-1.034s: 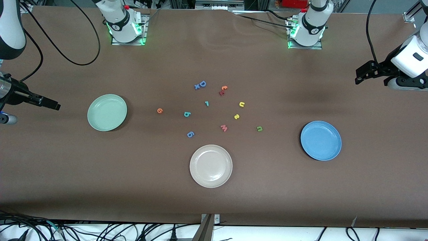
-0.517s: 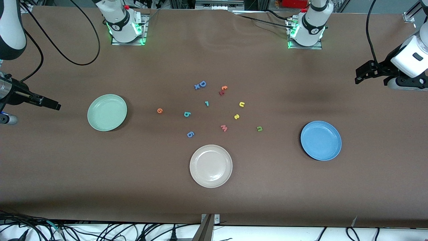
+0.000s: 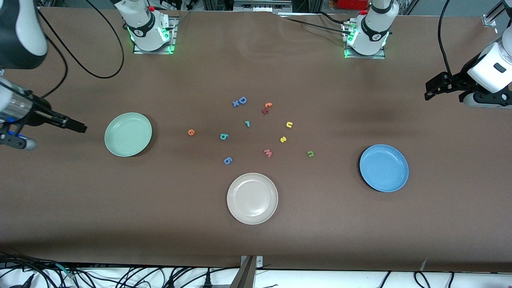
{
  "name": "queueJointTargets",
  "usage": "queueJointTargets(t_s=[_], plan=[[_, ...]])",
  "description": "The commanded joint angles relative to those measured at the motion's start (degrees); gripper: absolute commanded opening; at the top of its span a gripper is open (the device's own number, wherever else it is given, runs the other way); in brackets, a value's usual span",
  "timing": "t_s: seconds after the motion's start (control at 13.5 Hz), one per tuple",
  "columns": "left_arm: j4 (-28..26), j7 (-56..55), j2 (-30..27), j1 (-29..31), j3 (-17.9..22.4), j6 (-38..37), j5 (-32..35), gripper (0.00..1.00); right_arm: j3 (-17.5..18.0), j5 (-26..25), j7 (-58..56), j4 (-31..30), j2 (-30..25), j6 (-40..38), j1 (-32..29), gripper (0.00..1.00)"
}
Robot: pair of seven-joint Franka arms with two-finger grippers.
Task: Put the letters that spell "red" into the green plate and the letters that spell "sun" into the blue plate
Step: 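Reach the right gripper down and grasp the orange letter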
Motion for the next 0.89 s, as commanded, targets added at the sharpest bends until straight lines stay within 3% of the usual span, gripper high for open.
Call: queueJointTargets(t_s=[0.0,0.44,0.81], plan=[[1.9,0.9,0.8,0.3,-0.1,-1.3,1.1,1.00,4.6,1.1,6.9,-3.0,0.7,2.8,-0.2,0.99],[2.6,0.7,2.1,0.3,-0.1,-1.3,1.0,1.00,10.8,1.1,14.8,-18.3,2.9,20.0,1.3,0.99],[2.7,0.8,2.9,1.3,-0.1,-1.2,0.6,1.00,10.6,0.1,15.6,-21.0,11.7,23.4,4.5,0.99]])
